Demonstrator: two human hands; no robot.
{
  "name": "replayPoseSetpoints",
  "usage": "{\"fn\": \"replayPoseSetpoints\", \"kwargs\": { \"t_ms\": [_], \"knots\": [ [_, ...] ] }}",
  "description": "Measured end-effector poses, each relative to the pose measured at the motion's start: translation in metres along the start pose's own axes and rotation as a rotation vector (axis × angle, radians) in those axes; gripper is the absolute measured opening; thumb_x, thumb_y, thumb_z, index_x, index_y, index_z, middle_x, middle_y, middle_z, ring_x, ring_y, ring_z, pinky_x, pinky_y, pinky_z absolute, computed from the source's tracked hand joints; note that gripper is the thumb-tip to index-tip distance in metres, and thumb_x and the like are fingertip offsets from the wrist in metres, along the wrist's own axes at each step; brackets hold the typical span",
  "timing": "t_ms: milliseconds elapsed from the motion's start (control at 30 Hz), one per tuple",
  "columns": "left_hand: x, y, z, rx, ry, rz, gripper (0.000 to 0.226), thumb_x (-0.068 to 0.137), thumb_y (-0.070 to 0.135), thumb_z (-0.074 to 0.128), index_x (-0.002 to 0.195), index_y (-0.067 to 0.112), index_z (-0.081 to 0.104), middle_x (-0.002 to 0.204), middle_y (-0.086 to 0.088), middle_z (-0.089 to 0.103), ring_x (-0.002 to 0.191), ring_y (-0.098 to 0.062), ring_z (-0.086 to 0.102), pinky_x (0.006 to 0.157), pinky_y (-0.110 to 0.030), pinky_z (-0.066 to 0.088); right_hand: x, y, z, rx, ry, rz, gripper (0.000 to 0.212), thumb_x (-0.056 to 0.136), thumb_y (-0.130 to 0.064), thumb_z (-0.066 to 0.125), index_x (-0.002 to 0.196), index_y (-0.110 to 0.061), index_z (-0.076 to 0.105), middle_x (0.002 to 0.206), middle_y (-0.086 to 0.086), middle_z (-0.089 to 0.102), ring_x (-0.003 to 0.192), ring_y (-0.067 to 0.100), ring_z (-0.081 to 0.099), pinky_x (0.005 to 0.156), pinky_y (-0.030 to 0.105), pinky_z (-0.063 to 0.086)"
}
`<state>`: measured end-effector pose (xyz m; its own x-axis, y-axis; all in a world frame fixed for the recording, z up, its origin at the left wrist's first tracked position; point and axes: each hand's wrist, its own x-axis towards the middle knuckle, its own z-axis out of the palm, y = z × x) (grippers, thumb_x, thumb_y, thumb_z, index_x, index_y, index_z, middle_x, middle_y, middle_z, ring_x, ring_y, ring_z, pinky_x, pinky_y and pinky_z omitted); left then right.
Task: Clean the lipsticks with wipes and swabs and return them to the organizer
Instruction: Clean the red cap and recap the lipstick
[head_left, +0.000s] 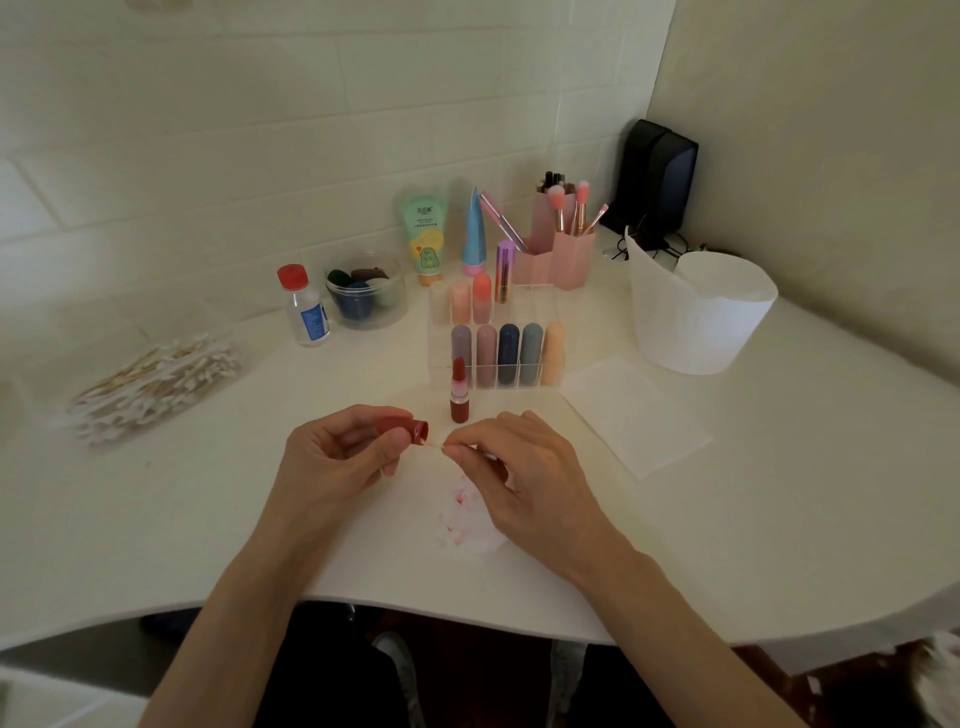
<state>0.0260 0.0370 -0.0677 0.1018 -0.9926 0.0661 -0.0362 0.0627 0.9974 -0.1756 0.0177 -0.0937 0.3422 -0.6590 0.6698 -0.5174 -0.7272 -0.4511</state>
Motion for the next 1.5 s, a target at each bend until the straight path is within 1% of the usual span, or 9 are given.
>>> {"fn": "replayPoseSetpoints", "kwargs": {
  "t_ms": [167, 400, 533, 600, 800, 1000, 1200, 1333, 1500],
  "knots": [
    [-0.0001, -0.0007, -0.0009, -0.010, -0.022, 0.008, 0.026, 0.076, 0.026, 0.072, 0.098, 0.014, 0.078, 0.083, -0.012, 0.074, 0.063, -0.014, 0.052, 0.061, -0.019, 0.046, 0.0001, -0.0013, -0.0009, 0.004, -0.008, 0.012, 0.011, 0.105, -0.017, 0.059, 0.099, -0.012, 0.067, 0.086, -0.006, 0.068, 0.069, 0.009, 0.050, 0.070, 0.031, 0.041],
    [-0.0015, -0.0004, 0.0000, -0.012, -0.026, 0.015, 0.024, 0.076, 0.027, 0.072, 0.096, 0.016, 0.080, 0.079, -0.019, 0.069, 0.063, -0.014, 0.050, 0.059, -0.018, 0.043, -0.0004, 0.0010, 0.0019, -0.036, 0.036, 0.056, 0.011, 0.105, -0.017, 0.058, 0.100, -0.012, 0.066, 0.075, -0.005, 0.061, 0.062, 0.010, 0.045, 0.066, 0.037, 0.042],
    [-0.0016, -0.0008, 0.0005, -0.016, -0.026, 0.023, 0.026, 0.078, 0.024, 0.071, 0.098, 0.011, 0.078, 0.072, -0.009, 0.068, 0.060, -0.012, 0.048, 0.055, -0.015, 0.040, -0.0001, -0.0025, 0.0008, -0.068, 0.037, 0.057, 0.009, 0.105, -0.016, 0.059, 0.100, -0.013, 0.066, 0.069, -0.012, 0.052, 0.060, 0.007, 0.035, 0.063, 0.034, 0.041],
    [-0.0015, -0.0011, 0.0000, -0.012, -0.026, 0.026, 0.027, 0.078, 0.025, 0.071, 0.100, 0.010, 0.078, 0.075, -0.011, 0.070, 0.060, -0.011, 0.049, 0.056, -0.015, 0.042, 0.0000, -0.0045, 0.0004, -0.082, 0.033, 0.058, 0.010, 0.104, -0.018, 0.058, 0.099, -0.014, 0.066, 0.068, -0.016, 0.046, 0.059, 0.006, 0.034, 0.062, 0.032, 0.041],
    [0.0000, -0.0025, -0.0008, -0.025, -0.014, 0.019, 0.025, 0.077, 0.024, 0.073, 0.098, 0.013, 0.078, 0.087, -0.017, 0.073, 0.062, -0.012, 0.051, 0.062, -0.017, 0.047, -0.0004, -0.0062, 0.0020, -0.094, 0.020, 0.067, 0.010, 0.101, -0.020, 0.061, 0.096, -0.016, 0.068, 0.064, -0.012, 0.057, 0.055, 0.006, 0.036, 0.061, 0.027, 0.040],
    [-0.0001, -0.0050, -0.0028, -0.035, 0.005, 0.011, 0.025, 0.076, 0.026, 0.074, 0.098, 0.016, 0.079, 0.074, -0.009, 0.069, 0.064, -0.012, 0.054, 0.065, -0.016, 0.050, 0.0004, -0.0086, -0.0002, -0.059, -0.001, 0.037, 0.010, 0.100, -0.017, 0.063, 0.092, -0.015, 0.069, 0.066, -0.023, 0.038, 0.058, 0.004, 0.033, 0.062, 0.026, 0.036],
    [0.0006, -0.0054, -0.0022, -0.056, 0.021, 0.013, 0.024, 0.076, 0.024, 0.073, 0.098, 0.014, 0.078, 0.076, -0.012, 0.069, 0.064, -0.013, 0.053, 0.066, -0.015, 0.050, -0.0013, -0.0073, 0.0008, -0.022, -0.066, 0.047, 0.009, 0.103, -0.018, 0.062, 0.097, -0.016, 0.067, 0.066, -0.018, 0.051, 0.062, 0.003, 0.036, 0.065, 0.027, 0.038],
    [-0.0008, -0.0030, -0.0014, -0.036, 0.015, 0.030, 0.024, 0.077, 0.024, 0.073, 0.098, 0.015, 0.078, 0.091, -0.024, 0.072, 0.062, -0.011, 0.052, 0.065, -0.018, 0.050, -0.0028, -0.0060, 0.0008, 0.014, -0.089, 0.052, 0.010, 0.105, -0.019, 0.059, 0.099, -0.016, 0.066, 0.072, -0.013, 0.059, 0.064, 0.002, 0.038, 0.067, 0.027, 0.039],
    [-0.0023, -0.0020, 0.0003, 0.037, -0.017, 0.043, 0.024, 0.076, 0.027, 0.074, 0.098, 0.020, 0.080, 0.090, -0.014, 0.076, 0.066, -0.017, 0.052, 0.071, -0.030, 0.048, -0.0023, -0.0042, 0.0002, 0.009, -0.052, 0.078, 0.011, 0.106, -0.017, 0.056, 0.099, -0.015, 0.065, 0.077, -0.009, 0.060, 0.065, 0.004, 0.041, 0.067, 0.028, 0.040]
  ]
}}
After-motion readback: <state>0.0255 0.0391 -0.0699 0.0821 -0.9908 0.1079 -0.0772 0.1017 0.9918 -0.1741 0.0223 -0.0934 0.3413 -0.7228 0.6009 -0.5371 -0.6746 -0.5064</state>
